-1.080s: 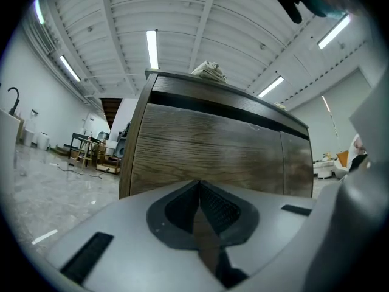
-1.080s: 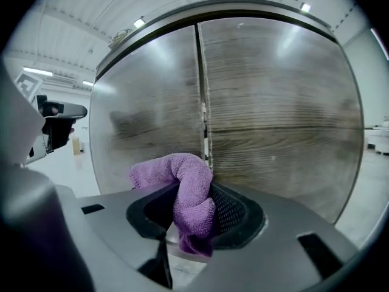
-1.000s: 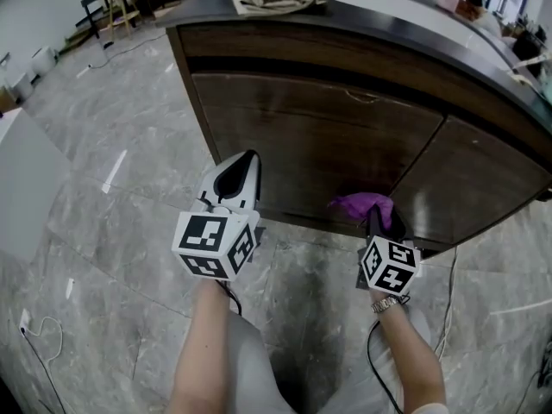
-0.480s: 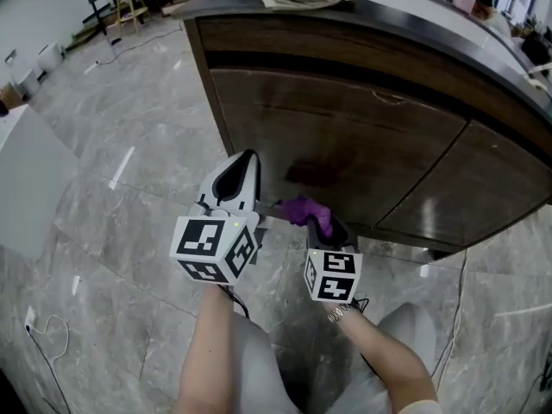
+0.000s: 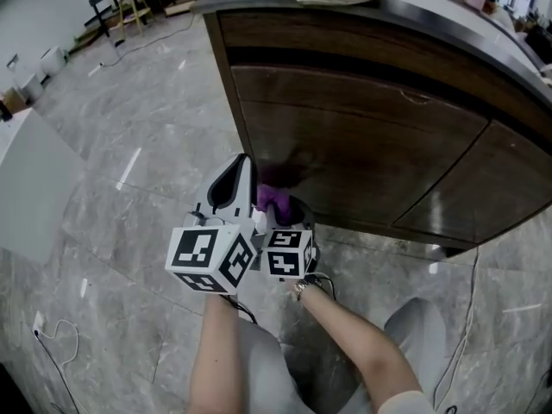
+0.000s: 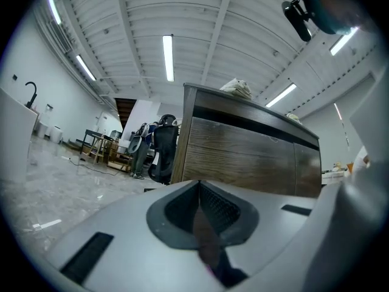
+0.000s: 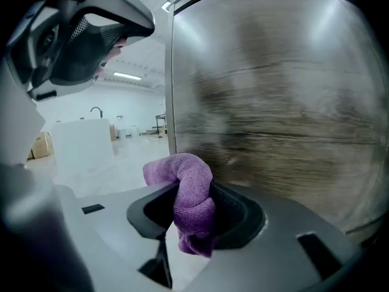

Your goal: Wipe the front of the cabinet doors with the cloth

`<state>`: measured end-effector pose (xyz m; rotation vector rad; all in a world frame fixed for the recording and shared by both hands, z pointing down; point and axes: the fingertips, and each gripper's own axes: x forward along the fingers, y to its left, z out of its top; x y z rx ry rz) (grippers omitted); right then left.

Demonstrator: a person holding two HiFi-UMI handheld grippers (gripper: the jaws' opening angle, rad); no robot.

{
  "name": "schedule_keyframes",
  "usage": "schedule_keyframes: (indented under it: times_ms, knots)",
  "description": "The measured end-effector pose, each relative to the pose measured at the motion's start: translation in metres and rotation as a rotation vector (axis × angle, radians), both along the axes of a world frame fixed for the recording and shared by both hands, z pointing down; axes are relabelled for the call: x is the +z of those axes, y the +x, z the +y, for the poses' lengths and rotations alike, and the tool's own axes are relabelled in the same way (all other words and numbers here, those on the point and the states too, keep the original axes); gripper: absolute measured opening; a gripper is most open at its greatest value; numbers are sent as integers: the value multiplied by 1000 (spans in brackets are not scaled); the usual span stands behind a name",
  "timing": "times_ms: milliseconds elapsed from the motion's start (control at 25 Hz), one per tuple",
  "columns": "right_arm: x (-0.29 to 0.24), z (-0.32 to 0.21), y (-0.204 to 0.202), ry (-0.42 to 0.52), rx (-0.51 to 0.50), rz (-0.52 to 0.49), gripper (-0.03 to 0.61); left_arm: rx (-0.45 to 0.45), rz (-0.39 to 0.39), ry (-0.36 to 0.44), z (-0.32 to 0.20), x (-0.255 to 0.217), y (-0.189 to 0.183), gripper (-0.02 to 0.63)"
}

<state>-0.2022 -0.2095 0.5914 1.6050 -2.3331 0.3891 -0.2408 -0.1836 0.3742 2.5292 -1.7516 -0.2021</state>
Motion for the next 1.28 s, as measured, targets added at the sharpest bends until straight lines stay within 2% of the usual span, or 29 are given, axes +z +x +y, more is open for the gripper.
schedule_keyframes:
  times_ms: [80,280,840,1280]
  knots:
    - [1,-6,4,7,18,17,153,-2,5,4,1,-1,-3,11]
    - [5,-11,40,-10,84,-17,153,-4,28,7,-4,-1,-6,11]
    - [0,15,183,14,253,1,153,47,-7,-3,-9,3,33,11]
    - [7,38,300,16,353,105,158,80,-45,-8,-8,6,67,11]
